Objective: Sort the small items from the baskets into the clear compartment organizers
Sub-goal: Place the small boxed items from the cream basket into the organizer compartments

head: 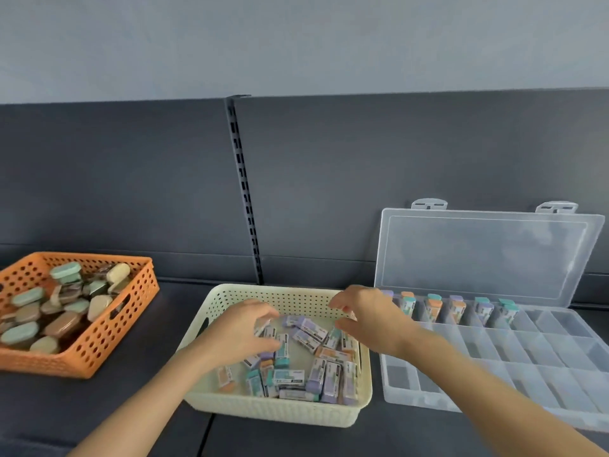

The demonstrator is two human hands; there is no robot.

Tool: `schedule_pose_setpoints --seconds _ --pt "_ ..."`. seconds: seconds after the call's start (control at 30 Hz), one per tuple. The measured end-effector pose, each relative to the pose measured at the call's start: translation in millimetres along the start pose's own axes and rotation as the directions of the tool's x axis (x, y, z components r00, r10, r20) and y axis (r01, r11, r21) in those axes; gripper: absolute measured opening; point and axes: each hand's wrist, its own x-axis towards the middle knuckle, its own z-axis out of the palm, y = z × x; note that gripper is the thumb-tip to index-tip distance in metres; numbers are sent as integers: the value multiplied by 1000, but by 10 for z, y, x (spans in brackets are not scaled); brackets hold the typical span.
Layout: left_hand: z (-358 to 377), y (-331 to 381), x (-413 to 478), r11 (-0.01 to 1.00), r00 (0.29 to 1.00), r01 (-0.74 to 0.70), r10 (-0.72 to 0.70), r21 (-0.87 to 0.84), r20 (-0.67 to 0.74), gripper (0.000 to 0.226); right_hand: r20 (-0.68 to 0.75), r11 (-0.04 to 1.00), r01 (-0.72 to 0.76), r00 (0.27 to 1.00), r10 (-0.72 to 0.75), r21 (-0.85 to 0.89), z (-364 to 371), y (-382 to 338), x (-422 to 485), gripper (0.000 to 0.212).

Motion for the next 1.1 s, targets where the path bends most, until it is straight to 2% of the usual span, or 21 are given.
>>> schedule_pose_setpoints --seconds 0.13,0.23,0.43,0.63,0.77,0.9,1.0,1.1 --pt "-21 -227 -59 999 997 32 -31 -11 75 55 71 997 72 995 -69 -41 169 -199 68 33" --pt "-7 -272 -79 1000 994 23 -22 -7 103 54 192 994 92 978 -79 -56 280 -309 74 34" --pt "89 -172 -156 994 994 -68 75 -82 82 40 357 979 48 934 27 -200 389 -385 45 27" --pt "198 26 -113 987 950 -161 161 -22 267 34 503 969 61 861 70 -239 327 -427 4 37" --pt "219 29 -79 991 949 -128 136 -49 285 26 531 971 50 843 84 -233 334 -422 14 40" --pt "198 -22 -89 995 957 -95 102 -38 272 16 486 977 33 870 75 -210 337 -436 22 45" --pt "169 -83 -97 998 975 -48 55 -41 215 20 416 993 -46 905 90 -113 338 -448 12 47" --pt "119 -118 -56 1000 996 6 -3 -26 94 29 334 991 -133 933 129 -11 352 -446 52 36"
